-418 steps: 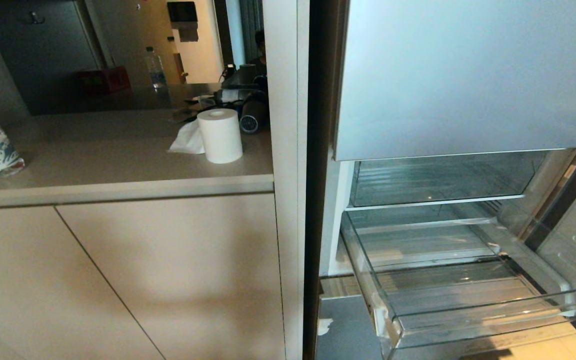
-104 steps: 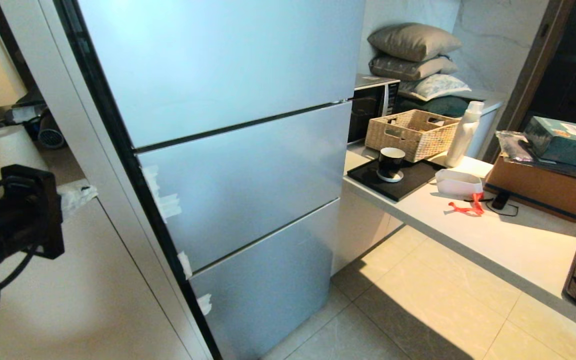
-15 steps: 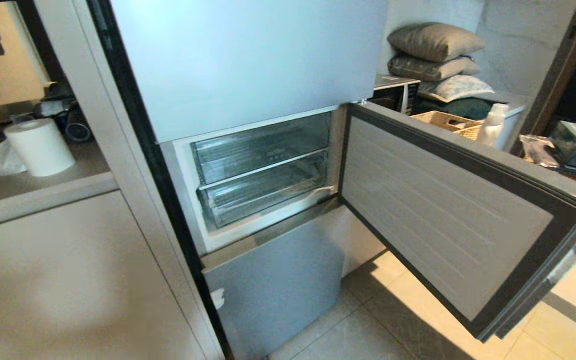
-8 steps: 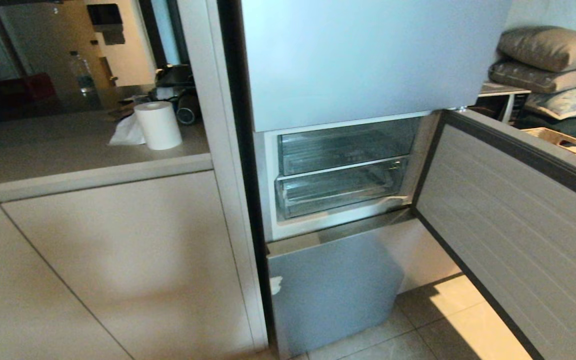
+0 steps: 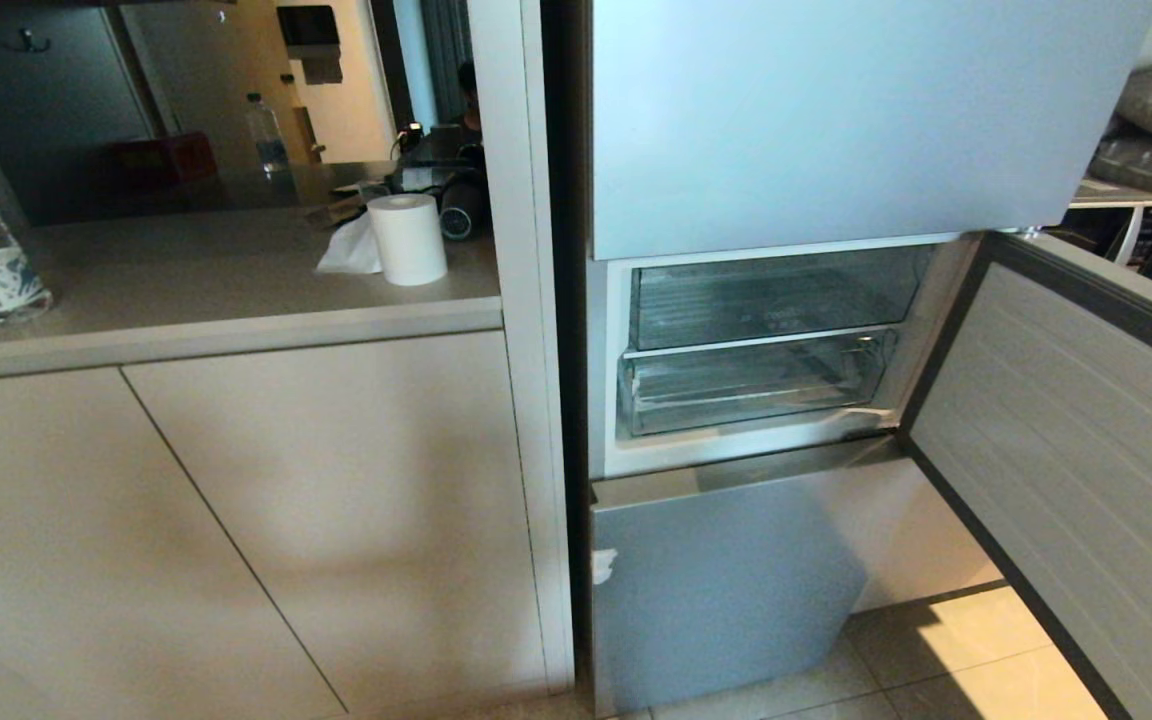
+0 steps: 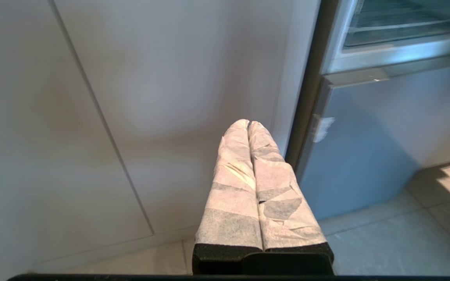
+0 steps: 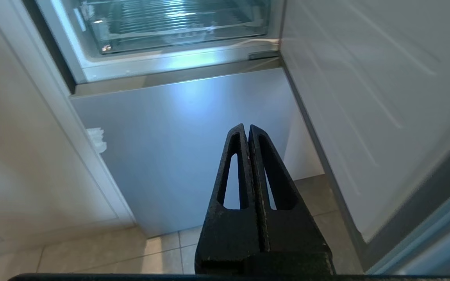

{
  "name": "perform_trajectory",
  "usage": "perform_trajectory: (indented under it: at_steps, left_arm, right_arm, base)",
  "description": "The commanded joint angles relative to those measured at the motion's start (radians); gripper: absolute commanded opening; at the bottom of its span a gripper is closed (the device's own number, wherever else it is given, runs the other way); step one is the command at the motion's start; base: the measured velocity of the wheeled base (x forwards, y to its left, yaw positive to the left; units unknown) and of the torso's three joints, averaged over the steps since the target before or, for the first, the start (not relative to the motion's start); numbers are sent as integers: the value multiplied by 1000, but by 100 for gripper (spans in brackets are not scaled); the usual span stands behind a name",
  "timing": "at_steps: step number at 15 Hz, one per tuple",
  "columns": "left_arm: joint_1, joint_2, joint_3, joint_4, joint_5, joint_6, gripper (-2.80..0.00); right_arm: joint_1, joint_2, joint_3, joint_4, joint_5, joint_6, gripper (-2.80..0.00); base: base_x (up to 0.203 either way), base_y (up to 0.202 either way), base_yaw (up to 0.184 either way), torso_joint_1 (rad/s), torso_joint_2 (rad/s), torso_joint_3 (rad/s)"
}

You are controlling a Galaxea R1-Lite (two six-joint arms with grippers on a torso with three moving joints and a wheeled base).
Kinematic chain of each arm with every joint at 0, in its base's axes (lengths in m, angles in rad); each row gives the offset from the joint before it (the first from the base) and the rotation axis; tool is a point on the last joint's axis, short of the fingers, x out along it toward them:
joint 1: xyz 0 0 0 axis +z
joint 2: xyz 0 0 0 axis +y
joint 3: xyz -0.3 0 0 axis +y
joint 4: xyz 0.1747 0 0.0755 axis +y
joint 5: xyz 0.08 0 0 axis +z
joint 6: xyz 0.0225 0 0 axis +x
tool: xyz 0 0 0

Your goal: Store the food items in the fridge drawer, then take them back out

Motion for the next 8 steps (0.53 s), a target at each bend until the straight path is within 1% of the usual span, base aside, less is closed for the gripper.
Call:
perform_trajectory:
  at_steps: [1, 5, 6, 8]
  left_arm:
    - [2, 0, 2, -1, 0, 0, -280]
    - [2, 0, 2, -1, 0, 0, -280]
    - [2, 0, 2, -1, 0, 0, -280]
    - [2, 0, 2, -1, 0, 0, -280]
  right_arm:
    - [0, 1, 0, 0, 1, -5, -280]
    - [0, 9, -28, 16, -17, -8, -280]
    - [0, 32, -68, 32, -36, -5, -280]
    - [0, 163, -157, 61, -81, 5, -280]
  base:
    - [0, 0, 0, 0, 0, 0]
    - [0, 0, 0, 0, 0, 0]
    - [0, 0, 0, 0, 0, 0]
    - [0, 0, 0, 0, 0, 0]
